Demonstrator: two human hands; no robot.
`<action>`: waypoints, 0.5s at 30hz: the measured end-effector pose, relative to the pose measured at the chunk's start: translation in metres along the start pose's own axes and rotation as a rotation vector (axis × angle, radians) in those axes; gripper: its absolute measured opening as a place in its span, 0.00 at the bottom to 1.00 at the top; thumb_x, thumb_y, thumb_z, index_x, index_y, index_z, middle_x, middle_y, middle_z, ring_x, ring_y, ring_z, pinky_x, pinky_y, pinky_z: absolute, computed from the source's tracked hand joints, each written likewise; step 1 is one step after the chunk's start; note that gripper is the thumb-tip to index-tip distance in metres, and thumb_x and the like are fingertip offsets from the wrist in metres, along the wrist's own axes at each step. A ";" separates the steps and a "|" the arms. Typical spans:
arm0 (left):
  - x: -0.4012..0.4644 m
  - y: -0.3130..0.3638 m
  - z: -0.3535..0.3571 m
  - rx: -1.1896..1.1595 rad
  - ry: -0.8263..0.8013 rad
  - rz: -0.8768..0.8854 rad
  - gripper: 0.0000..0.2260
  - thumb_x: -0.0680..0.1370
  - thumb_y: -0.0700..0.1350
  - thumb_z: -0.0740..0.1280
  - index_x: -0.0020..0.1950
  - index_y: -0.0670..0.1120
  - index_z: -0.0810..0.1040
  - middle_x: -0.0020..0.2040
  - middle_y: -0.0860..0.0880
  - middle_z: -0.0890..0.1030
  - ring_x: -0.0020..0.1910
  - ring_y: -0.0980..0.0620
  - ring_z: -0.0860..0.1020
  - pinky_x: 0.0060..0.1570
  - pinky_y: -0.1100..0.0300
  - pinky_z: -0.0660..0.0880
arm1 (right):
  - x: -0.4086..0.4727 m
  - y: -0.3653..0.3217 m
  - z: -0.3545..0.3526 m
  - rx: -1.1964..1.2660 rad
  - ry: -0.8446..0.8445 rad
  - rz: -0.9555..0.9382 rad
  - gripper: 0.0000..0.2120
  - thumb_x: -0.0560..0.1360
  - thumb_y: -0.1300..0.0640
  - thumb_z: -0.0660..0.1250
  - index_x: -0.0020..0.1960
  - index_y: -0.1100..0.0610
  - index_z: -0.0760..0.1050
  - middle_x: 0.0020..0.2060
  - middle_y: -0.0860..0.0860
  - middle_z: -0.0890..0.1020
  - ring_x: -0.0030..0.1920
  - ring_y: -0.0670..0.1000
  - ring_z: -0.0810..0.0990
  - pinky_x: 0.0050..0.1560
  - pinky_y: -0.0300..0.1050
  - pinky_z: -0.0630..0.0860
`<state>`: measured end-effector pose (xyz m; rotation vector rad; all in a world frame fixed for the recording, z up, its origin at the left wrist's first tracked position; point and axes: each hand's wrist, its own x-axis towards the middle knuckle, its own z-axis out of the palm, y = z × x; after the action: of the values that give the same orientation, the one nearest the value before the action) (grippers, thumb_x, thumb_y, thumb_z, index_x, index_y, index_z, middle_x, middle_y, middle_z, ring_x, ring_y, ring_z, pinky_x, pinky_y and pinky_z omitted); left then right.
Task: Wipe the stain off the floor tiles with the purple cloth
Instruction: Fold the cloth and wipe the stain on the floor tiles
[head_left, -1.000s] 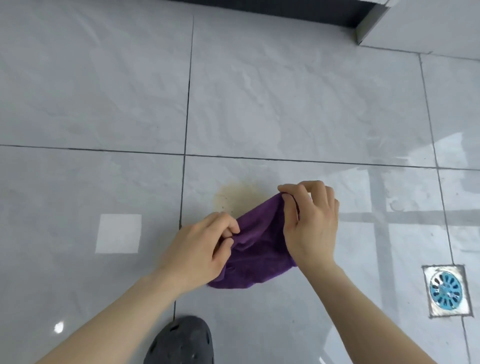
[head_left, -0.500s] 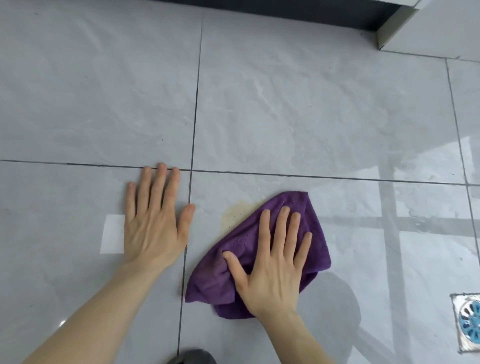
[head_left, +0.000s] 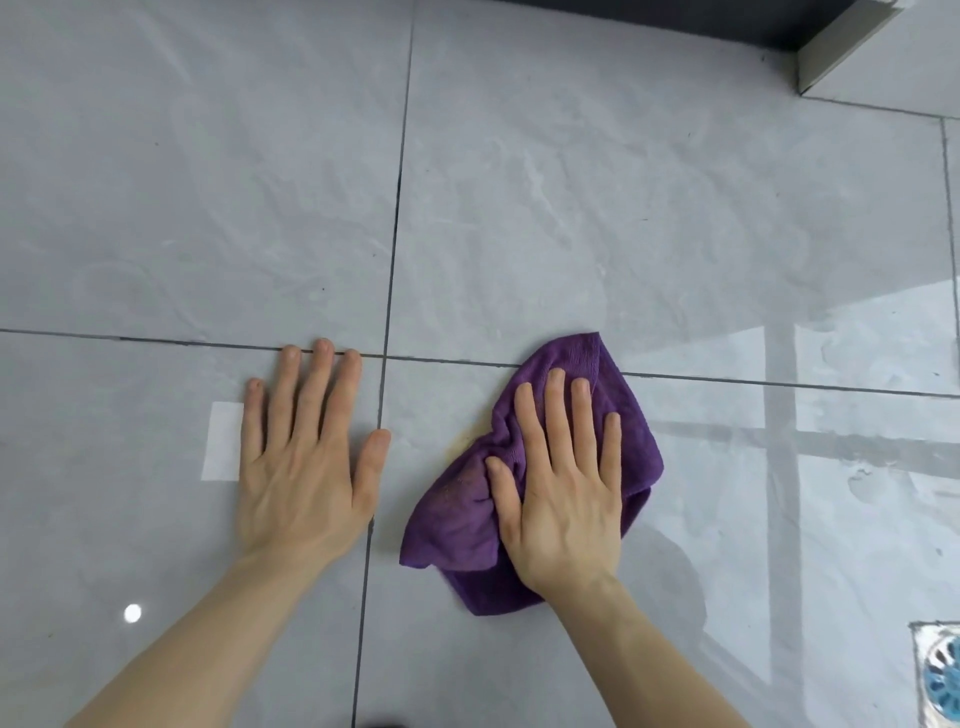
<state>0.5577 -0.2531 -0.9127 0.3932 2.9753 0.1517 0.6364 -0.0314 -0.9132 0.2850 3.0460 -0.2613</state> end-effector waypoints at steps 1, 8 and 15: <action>0.000 0.001 -0.001 0.002 -0.001 0.001 0.31 0.81 0.61 0.47 0.82 0.48 0.51 0.83 0.46 0.54 0.83 0.45 0.49 0.79 0.41 0.48 | 0.002 0.001 -0.001 0.005 0.004 -0.005 0.32 0.83 0.39 0.51 0.82 0.50 0.50 0.83 0.52 0.52 0.82 0.56 0.47 0.80 0.63 0.48; 0.000 -0.002 -0.001 -0.004 0.003 0.000 0.31 0.82 0.61 0.47 0.82 0.49 0.50 0.83 0.47 0.54 0.83 0.46 0.48 0.79 0.41 0.49 | 0.030 0.002 -0.017 0.338 0.046 0.007 0.21 0.84 0.49 0.55 0.77 0.48 0.65 0.80 0.44 0.62 0.82 0.47 0.52 0.80 0.59 0.51; 0.001 0.000 -0.002 -0.003 0.004 0.001 0.31 0.82 0.61 0.43 0.82 0.49 0.51 0.83 0.48 0.54 0.83 0.47 0.47 0.79 0.41 0.50 | 0.024 -0.026 -0.057 1.001 0.016 0.203 0.18 0.82 0.43 0.51 0.71 0.30 0.64 0.73 0.28 0.63 0.78 0.35 0.54 0.81 0.58 0.52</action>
<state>0.5566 -0.2529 -0.9112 0.3938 2.9784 0.1578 0.6050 -0.0423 -0.8555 0.6181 2.5828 -1.7259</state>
